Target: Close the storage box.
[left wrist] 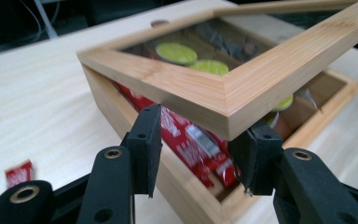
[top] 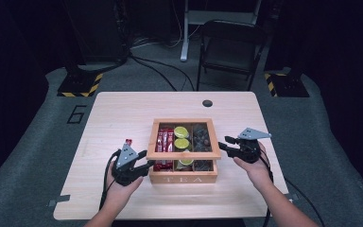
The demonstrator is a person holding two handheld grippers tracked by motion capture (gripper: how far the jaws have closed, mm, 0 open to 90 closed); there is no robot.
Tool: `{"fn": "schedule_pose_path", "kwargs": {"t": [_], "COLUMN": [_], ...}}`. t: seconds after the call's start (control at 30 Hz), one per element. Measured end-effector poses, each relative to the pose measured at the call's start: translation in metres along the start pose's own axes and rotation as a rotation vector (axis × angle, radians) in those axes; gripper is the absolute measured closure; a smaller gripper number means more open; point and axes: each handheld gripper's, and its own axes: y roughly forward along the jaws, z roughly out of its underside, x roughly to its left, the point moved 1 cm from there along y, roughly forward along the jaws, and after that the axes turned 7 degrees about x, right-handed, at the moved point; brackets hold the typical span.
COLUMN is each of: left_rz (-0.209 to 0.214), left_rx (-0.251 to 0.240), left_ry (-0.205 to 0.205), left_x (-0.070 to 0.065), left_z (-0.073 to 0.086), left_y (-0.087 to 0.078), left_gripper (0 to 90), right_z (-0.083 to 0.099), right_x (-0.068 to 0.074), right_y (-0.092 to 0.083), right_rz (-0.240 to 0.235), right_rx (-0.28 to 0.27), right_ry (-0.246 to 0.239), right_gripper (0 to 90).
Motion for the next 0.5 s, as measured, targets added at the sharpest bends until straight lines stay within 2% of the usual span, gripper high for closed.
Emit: {"fn": "schedule_pose_path", "kwargs": {"t": [0.13,0.2,0.27,0.3,0.33,0.37,0.4,0.47,0.5], "left_rz": [0.025,0.029,0.031,0.048,0.053,0.066,0.062,0.065,0.059], "left_rx": [0.019,0.046,0.056,0.083,0.1,0.078,0.075,0.088,0.077], "left_ry": [0.003,0.026,0.03,0.041,0.063,0.053,0.044,0.032,0.023], "left_x": [-0.004,-0.006,-0.006,-0.008,-0.009,-0.011,-0.012,-0.012,-0.012], "left_z": [0.01,0.016,0.019,0.024,0.026,0.03,0.032,0.036,0.037], "left_y": [0.002,0.003,0.004,0.005,0.005,0.006,0.006,0.004,0.003], "left_gripper": [54.1,53.8,50.8,47.4,45.4,40.5,34.8,32.6,31.3], "right_z": [0.001,0.001,0.001,0.0,0.0,0.0,-0.001,-0.001,0.0], "right_x": [0.003,0.004,0.005,0.006,0.006,0.006,0.007,0.007,0.008], "right_y": [0.0,0.001,0.001,0.0,0.0,0.0,-0.001,-0.002,-0.003], "right_rz": [-0.001,-0.002,-0.005,-0.008,-0.007,-0.007,-0.009,-0.011,-0.01], "right_rx": [0.001,-0.003,-0.005,-0.007,-0.011,-0.011,-0.016,-0.02,-0.024], "right_ry": [0.001,-0.01,-0.006,-0.017,-0.008,-0.008,-0.011,-0.009,-0.001], "right_gripper": [56.7,56.7,56.7,56.7,56.7,56.6,56.5,56.4,56.2]}}
